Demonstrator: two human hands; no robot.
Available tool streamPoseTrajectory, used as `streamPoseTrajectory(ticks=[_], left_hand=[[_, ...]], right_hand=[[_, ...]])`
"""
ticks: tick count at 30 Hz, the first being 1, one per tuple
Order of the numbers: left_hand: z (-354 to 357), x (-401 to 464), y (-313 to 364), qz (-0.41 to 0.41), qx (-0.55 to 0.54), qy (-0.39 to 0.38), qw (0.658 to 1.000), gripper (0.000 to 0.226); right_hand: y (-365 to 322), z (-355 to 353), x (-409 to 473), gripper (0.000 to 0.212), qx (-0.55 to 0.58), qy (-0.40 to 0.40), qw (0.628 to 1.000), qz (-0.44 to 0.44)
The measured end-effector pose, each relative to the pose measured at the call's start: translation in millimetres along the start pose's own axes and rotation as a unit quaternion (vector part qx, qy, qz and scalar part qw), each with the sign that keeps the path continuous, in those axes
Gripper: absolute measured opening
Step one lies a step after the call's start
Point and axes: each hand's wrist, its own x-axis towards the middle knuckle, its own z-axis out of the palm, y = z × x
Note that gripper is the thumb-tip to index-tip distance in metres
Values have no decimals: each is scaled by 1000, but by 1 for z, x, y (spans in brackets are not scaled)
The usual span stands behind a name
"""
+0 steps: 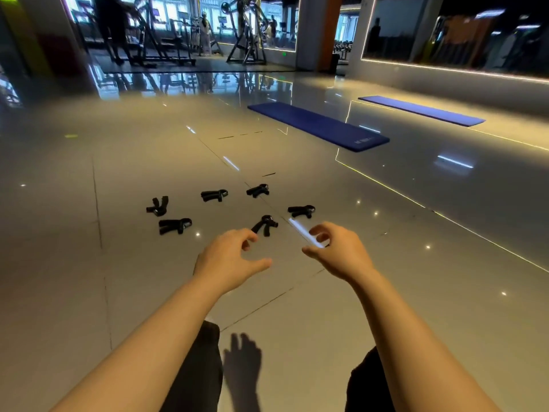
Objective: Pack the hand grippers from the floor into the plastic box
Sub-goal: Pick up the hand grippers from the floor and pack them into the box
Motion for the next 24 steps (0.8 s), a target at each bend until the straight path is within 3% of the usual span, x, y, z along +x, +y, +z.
streamPoseTrajectory(ticks=[9,13,16,20,24], left_hand=[[-29,118,-98,-68,-40,17,997,49],[-11,175,-100,-44,-39,-12,998,52],[7,222,-93,-30,-26,-43,998,59],[12,290,-98,2,44,-58,997,66],[30,342,-122,5,21,-62,998,69]], right_hand=[[-56,21,146,47,-78,-59,993,-63],[-29,33,188,52,-88,-54,995,-16],[-4,38,232,60,-82,-103,991,19],[6,46,302,66,-19,-110,993,24],[17,60,362,76,-11,-163,985,46]])
